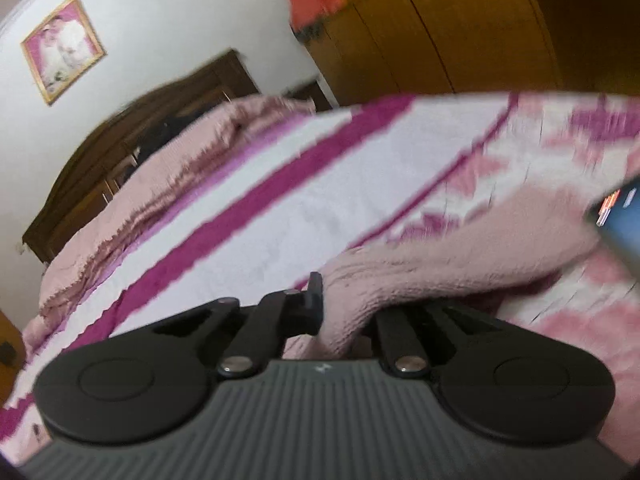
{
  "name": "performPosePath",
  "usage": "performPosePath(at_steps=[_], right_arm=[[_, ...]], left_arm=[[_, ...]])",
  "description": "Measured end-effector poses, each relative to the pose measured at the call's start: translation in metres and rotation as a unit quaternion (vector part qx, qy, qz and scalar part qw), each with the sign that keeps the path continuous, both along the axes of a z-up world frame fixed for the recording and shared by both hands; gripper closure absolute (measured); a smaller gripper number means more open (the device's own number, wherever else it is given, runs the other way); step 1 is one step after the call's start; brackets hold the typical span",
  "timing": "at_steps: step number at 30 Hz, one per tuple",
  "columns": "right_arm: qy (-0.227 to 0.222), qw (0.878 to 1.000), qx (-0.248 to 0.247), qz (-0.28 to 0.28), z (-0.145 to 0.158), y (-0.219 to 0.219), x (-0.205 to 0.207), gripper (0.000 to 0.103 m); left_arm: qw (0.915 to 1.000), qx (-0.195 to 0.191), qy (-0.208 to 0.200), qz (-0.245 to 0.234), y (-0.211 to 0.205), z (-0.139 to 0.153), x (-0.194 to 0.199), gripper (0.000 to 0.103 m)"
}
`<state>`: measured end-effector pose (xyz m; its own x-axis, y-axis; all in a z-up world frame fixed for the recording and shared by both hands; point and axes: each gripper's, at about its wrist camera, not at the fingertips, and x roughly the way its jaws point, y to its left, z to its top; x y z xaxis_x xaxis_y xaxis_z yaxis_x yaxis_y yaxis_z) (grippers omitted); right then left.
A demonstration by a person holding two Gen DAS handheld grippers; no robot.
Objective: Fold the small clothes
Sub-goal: 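Grasp the cardigan sleeve cuff with the right gripper and lift it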
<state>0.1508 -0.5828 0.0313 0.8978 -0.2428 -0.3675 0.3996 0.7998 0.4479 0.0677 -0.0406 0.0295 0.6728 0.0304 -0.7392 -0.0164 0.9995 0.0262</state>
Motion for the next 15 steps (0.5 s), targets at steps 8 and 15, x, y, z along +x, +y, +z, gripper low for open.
performPosePath(at_steps=[8,15], right_arm=[[0.003,0.998,-0.064,0.016,0.04,0.015,-0.031,0.095],[0.005,0.996,-0.068,0.053,0.07,0.062,-0.023,0.095]], left_arm=[[0.9998,-0.016,-0.002,-0.008,0.006,0.015,-0.011,0.0],[0.9998,0.012,-0.007,-0.013,0.018,0.038,-0.02,0.0]])
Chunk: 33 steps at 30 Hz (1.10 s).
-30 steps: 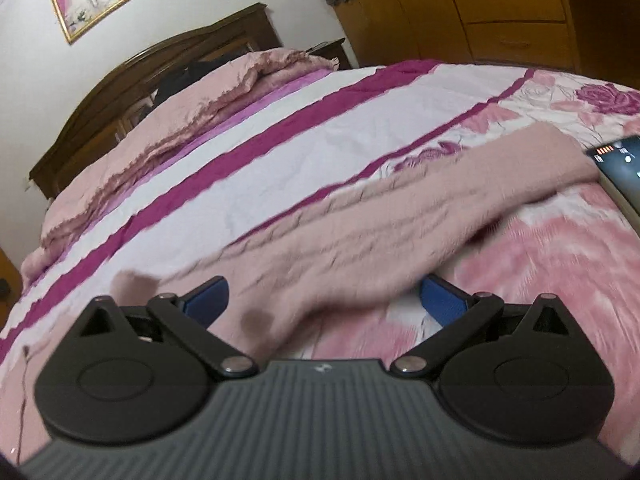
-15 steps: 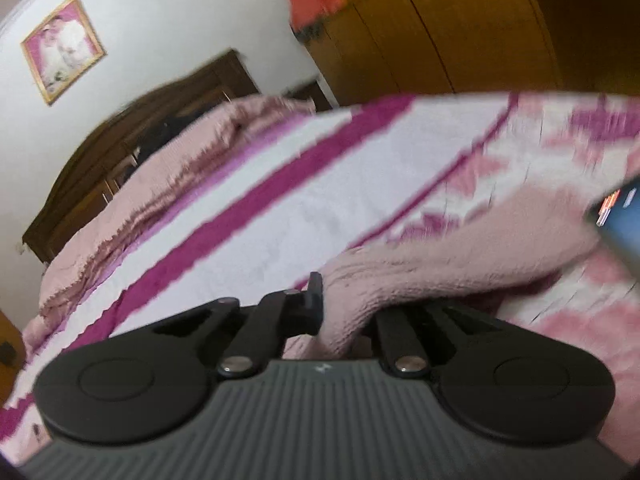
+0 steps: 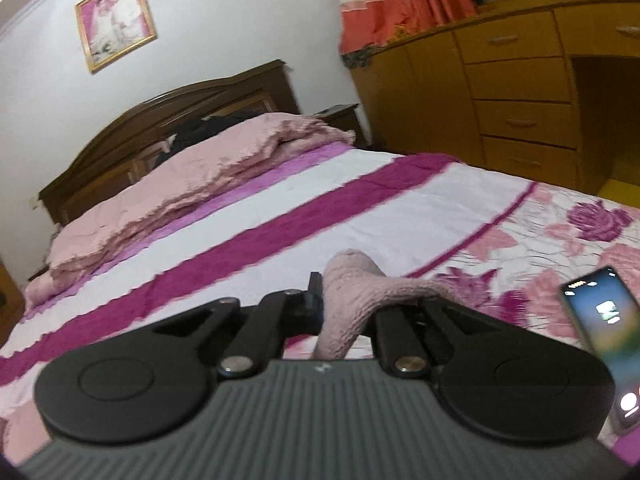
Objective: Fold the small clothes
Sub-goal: 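Grasp the cardigan sleeve cuff with the right gripper and lift it, then carry the sleeve across the cardigan body with the right gripper and release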
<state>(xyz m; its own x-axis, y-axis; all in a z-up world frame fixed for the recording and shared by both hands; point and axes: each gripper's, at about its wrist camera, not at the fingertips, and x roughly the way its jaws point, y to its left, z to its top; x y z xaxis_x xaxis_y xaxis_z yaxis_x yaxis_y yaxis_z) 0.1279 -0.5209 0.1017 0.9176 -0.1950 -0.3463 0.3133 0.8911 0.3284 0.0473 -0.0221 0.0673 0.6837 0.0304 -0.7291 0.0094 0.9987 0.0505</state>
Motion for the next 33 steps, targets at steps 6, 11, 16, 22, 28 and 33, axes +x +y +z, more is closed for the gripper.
performPosePath(at_steps=[6,11,16,22,28,33], right_arm=[[-0.018,0.999,-0.013,0.05,0.034,0.068,0.016,0.095],[-0.037,0.994,-0.028,0.095,0.055,0.131,0.031,0.095],[-0.035,0.988,-0.029,0.146,0.058,0.202,0.049,0.095],[-0.02,0.978,-0.03,0.207,0.034,0.289,0.068,0.095],[0.02,0.959,-0.055,0.279,-0.016,0.37,0.077,0.095],[0.076,0.944,-0.053,0.316,-0.061,0.401,0.086,0.092]], left_arm=[[0.9997,0.016,-0.016,0.007,0.023,0.026,-0.005,0.0],[0.9993,0.009,-0.031,0.021,0.047,0.046,-0.007,0.0],[0.9982,0.015,-0.048,0.032,0.075,0.06,-0.009,0.0],[0.9964,0.011,-0.064,0.054,0.109,0.063,-0.012,0.0],[0.9955,-0.003,-0.053,0.079,0.14,0.046,-0.011,0.0],[0.9942,-0.023,-0.037,0.099,0.165,0.026,-0.01,0.0]])
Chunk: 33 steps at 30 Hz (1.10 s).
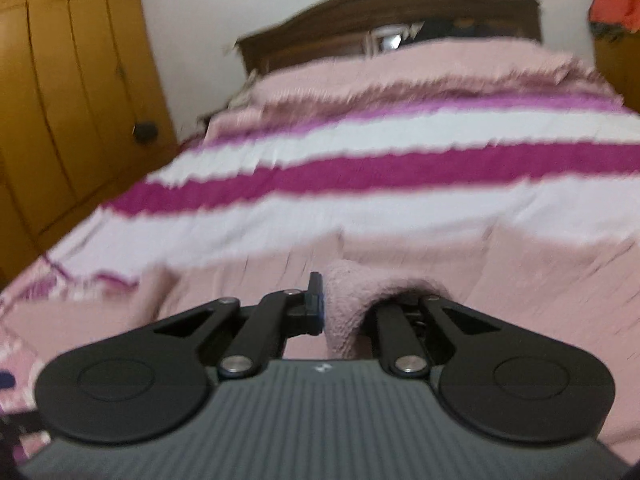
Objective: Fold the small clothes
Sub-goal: 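Carry the sleeve across the cardigan body with the right gripper and release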
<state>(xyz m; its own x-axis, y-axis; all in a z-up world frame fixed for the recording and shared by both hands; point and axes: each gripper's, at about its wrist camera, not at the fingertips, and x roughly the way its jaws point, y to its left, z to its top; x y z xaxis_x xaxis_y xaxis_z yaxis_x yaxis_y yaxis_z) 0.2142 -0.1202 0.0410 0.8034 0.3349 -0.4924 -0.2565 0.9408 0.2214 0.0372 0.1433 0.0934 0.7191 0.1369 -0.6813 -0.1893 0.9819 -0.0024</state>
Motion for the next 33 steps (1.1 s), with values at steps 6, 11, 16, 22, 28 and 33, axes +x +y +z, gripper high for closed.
performPosePath(at_steps=[6,11,16,22,28,33], right_arm=[[0.052,0.996,0.067,0.027,-0.03,0.004,0.002,0.063],[0.059,0.992,0.099,0.042,-0.025,0.007,-0.014,0.026],[0.085,0.993,0.077,0.032,-0.014,0.004,-0.036,0.026],[0.088,0.993,0.07,0.028,0.001,-0.024,-0.074,0.025],[0.069,0.997,0.027,-0.034,0.014,-0.068,-0.102,0.025],[0.064,0.993,-0.037,-0.094,0.005,-0.101,-0.108,0.025]], left_arm=[[0.9997,-0.02,0.008,0.014,0.014,-0.016,0.002,0.0],[0.9994,-0.03,0.006,0.014,0.012,-0.016,0.001,0.0],[0.9998,-0.02,-0.003,0.0,0.0,-0.007,-0.003,0.0],[0.9994,-0.01,-0.012,-0.032,-0.023,0.005,-0.004,0.0],[0.9942,0.016,-0.026,-0.103,-0.071,0.018,0.005,0.0],[0.9827,0.052,-0.039,-0.174,-0.127,0.019,0.025,0.0]])
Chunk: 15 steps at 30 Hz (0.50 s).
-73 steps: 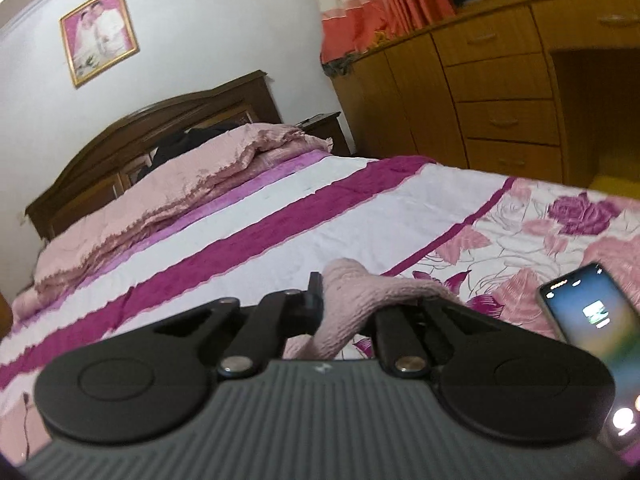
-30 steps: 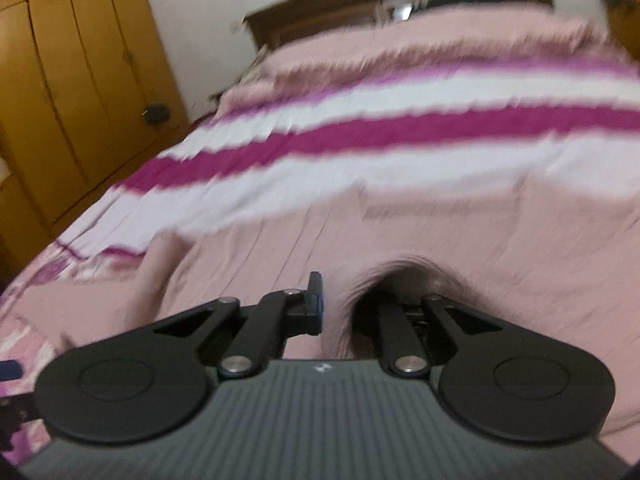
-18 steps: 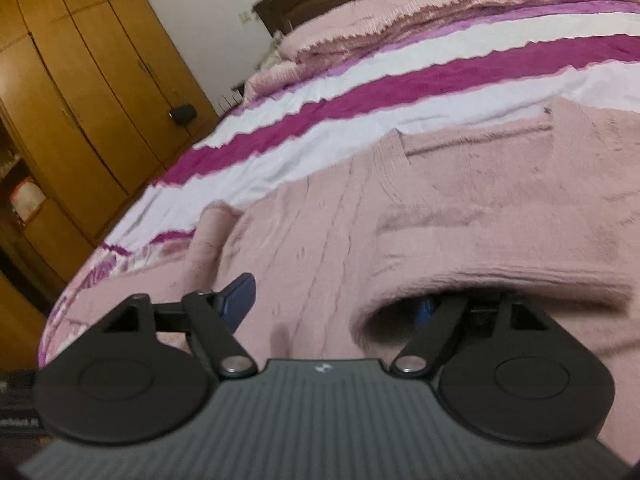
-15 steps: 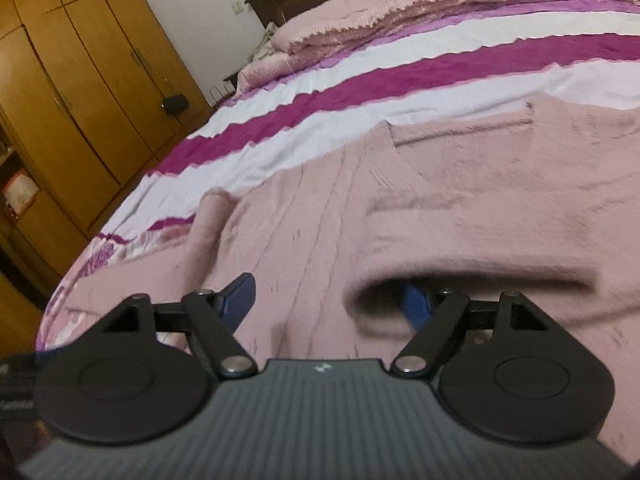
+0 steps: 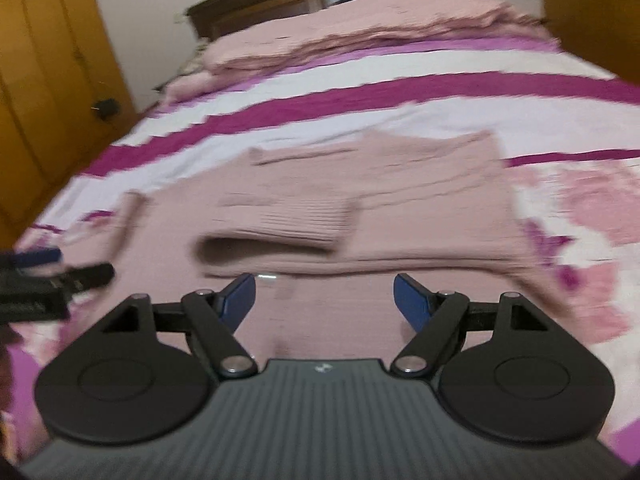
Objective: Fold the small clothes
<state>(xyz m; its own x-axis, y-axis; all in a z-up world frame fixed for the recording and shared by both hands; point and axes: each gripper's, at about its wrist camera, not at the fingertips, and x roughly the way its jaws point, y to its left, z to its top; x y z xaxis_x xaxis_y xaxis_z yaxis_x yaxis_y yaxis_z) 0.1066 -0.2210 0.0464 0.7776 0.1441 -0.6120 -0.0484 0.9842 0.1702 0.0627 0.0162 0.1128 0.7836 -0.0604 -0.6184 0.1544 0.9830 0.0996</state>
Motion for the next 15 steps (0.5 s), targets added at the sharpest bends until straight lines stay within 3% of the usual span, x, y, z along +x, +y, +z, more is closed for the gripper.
performPosePath(at_steps=[4,8,15], right_arm=[[0.026,0.999,-0.021,-0.03,-0.014,-0.026,-0.003,0.025],[0.044,0.998,-0.013,-0.035,-0.031,-0.043,-0.006,0.026],[0.003,0.999,-0.026,-0.022,-0.052,-0.04,-0.012,0.015]], left_arm=[[0.9992,0.016,0.007,-0.035,-0.038,-0.008,0.025,0.0],[0.9953,0.058,0.001,-0.077,-0.08,-0.022,0.046,0.002],[0.9857,0.11,-0.002,-0.128,-0.134,-0.054,0.072,0.002]])
